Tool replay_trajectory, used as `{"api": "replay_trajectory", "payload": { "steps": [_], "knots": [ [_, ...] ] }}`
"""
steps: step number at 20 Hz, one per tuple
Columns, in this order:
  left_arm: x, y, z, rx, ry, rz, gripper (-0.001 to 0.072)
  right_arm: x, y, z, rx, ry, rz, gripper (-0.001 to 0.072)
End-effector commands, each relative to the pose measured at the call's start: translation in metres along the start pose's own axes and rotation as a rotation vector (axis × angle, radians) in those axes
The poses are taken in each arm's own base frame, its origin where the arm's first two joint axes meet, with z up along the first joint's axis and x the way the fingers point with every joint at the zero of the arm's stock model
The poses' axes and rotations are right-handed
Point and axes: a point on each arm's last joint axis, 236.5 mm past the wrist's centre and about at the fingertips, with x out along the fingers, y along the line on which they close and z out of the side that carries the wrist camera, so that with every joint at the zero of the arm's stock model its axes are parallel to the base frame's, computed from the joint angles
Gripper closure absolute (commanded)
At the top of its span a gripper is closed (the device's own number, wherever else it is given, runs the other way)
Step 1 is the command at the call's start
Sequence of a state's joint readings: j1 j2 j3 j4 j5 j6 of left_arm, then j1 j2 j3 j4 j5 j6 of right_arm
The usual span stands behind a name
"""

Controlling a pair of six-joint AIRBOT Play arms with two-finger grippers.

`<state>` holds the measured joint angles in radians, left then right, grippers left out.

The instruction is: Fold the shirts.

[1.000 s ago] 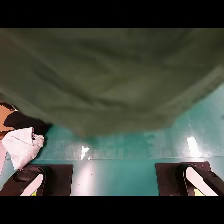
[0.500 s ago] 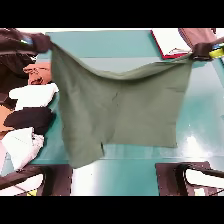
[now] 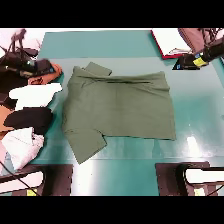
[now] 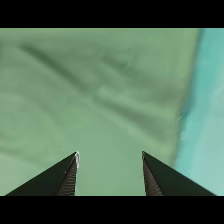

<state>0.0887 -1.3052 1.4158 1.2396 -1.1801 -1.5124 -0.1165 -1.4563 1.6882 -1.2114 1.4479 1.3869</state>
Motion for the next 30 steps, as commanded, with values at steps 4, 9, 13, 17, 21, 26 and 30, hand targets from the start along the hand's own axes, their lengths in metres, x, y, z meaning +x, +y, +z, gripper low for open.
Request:
{"api": "replay_trajectory", "payload": {
  "steps": [4,9,13,17,21,26,30],
  "knots": [
    [0.017,0.029,-0.171,-0.091,0.279,0.033,0.0118,0.003,0.031,-0.082,0.066,0.063,0.137,0.0266],
    [0.033,0.026,-0.249,-0.193,0.359,-0.002,0.0118,-0.001,0.036,-0.106,0.081,-0.011,0.122,0.0266],
    [0.055,0.005,-0.260,-0.226,0.328,-0.083,0.0118,-0.008,0.040,-0.116,0.076,-0.037,0.117,0.0266],
    [0.069,-0.008,-0.273,-0.200,0.317,-0.072,0.0118,-0.019,0.044,-0.114,0.062,-0.069,0.112,0.0266],
    [0.068,-0.008,-0.270,-0.208,0.315,-0.065,0.0443,-0.025,0.040,-0.120,0.069,-0.063,0.105,0.0266],
    [0.050,-0.024,-0.226,-0.149,0.241,-0.101,0.0683,-0.023,-0.037,-0.184,0.237,0.157,-0.046,0.0266],
    [0.042,-0.030,-0.207,-0.108,0.204,-0.117,0.0683,0.019,-0.075,-0.273,0.516,0.306,-0.043,0.0154]
  ]
}}
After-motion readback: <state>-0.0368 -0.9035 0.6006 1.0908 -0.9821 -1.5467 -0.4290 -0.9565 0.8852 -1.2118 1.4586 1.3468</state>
